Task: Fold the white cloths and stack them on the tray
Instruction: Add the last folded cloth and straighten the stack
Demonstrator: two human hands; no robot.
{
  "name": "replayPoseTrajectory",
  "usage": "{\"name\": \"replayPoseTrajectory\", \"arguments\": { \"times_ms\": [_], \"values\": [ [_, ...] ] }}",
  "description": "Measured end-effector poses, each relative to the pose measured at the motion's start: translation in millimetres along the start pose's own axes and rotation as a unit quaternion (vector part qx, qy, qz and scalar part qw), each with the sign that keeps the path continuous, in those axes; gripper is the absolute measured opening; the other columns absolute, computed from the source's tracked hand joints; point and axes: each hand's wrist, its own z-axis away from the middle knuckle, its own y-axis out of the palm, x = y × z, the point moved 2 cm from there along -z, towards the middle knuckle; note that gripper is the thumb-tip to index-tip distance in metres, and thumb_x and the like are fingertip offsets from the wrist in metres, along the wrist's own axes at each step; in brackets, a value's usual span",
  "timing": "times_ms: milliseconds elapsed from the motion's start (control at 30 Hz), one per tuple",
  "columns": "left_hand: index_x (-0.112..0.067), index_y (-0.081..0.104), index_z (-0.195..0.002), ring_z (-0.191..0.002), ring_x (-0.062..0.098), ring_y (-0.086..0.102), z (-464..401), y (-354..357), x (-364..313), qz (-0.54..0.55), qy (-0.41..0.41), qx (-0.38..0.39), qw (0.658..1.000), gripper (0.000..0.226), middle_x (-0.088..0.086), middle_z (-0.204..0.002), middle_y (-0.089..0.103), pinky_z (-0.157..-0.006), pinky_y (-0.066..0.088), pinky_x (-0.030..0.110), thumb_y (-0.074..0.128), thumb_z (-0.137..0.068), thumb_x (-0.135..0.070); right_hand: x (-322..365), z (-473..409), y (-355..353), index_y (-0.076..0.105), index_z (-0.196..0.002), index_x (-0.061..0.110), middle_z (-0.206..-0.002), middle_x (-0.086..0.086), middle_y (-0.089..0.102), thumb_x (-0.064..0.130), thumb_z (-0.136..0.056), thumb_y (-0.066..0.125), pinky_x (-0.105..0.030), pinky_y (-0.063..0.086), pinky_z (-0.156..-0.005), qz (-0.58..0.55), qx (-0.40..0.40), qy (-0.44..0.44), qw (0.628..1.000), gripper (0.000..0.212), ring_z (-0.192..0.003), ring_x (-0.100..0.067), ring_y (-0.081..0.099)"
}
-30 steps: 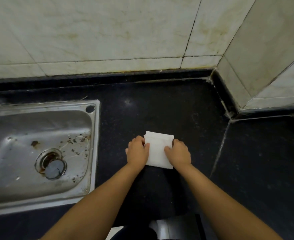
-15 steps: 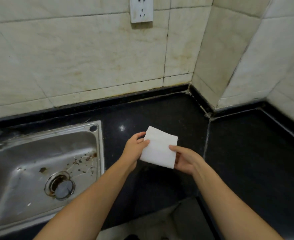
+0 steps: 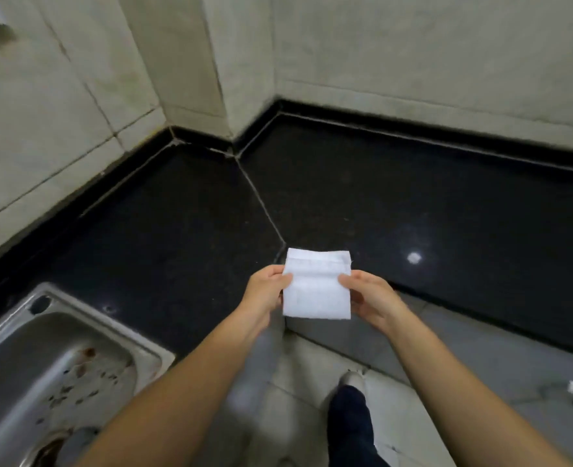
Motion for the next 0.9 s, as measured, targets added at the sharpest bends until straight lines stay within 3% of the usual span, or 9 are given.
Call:
{"name": "replayPoseTrajectory", "arguments": {
  "times_ms": [233,367,533,667,833,900],
  "values": [
    [-0.008,0.059,-0.102,-0.053,0.003,0.061,74,173,56,-0.107,-0.022,0.212,0.971,0.017,0.002,-0.080,0.064,-0.043,0.044,0.013,0.048,-0.092,0.001,-58,140,-169,0.062,-0.083,0.012,-0.086,-0.007,0.066,0.008,-0.091,0.058,-0.032,0.051,-0.069,-0.124,-0.203,-0.052,0.970,0.010,-0.077,-0.019,0.062],
    [-0.013,0.062,-0.094,-0.062,0.012,0.055,139,287,94,-0.198,-0.016,0.322,0.926,0.017,0.001,-0.078,0.063,-0.045,0.039,0.016,0.049,-0.091,-0.002,-98,234,-267,0.060,-0.080,0.013,-0.080,-0.006,0.064,0.006,-0.092,0.056,-0.031,0.049,-0.067,-0.199,-0.303,-0.081,0.929,0.014,-0.072,-0.018,0.058],
    [-0.014,0.062,-0.090,-0.051,0.007,0.055,252,444,174,-0.248,-0.041,0.441,0.862,0.018,0.003,-0.073,0.061,-0.044,0.038,0.015,0.049,-0.090,-0.001,-154,370,-402,0.059,-0.083,0.013,-0.084,-0.005,0.065,0.004,-0.091,0.056,-0.029,0.054,-0.067,-0.294,-0.408,-0.100,0.859,0.013,-0.075,-0.015,0.061],
    [-0.011,0.061,-0.092,-0.071,0.016,0.059,346,544,227,-0.248,-0.079,0.507,0.821,0.015,0.004,-0.081,0.063,-0.060,0.047,0.024,0.050,-0.092,-0.002,-183,473,-489,0.060,-0.086,0.010,-0.084,-0.006,0.066,0.002,-0.091,0.056,-0.031,0.054,-0.069,-0.323,-0.486,-0.104,0.805,0.010,-0.076,-0.016,0.062],
    [-0.015,0.062,-0.085,-0.078,0.020,0.060,401,638,247,-0.251,-0.084,0.549,0.793,0.017,0.007,-0.088,0.066,-0.072,0.049,0.031,0.052,-0.091,-0.003,-181,534,-571,0.060,-0.084,0.010,-0.084,-0.007,0.065,0.001,-0.091,0.055,-0.031,0.053,-0.072,-0.316,-0.520,-0.126,0.784,0.012,-0.076,-0.017,0.061],
    [-0.016,0.063,-0.086,-0.076,0.019,0.060,407,675,247,-0.252,-0.072,0.556,0.789,0.019,0.006,-0.088,0.066,-0.069,0.048,0.029,0.051,-0.091,-0.002,-173,541,-604,0.059,-0.083,0.010,-0.083,-0.007,0.064,0.000,-0.091,0.054,-0.032,0.052,-0.074,-0.315,-0.526,-0.140,0.777,0.014,-0.076,-0.017,0.060]
  ]
}}
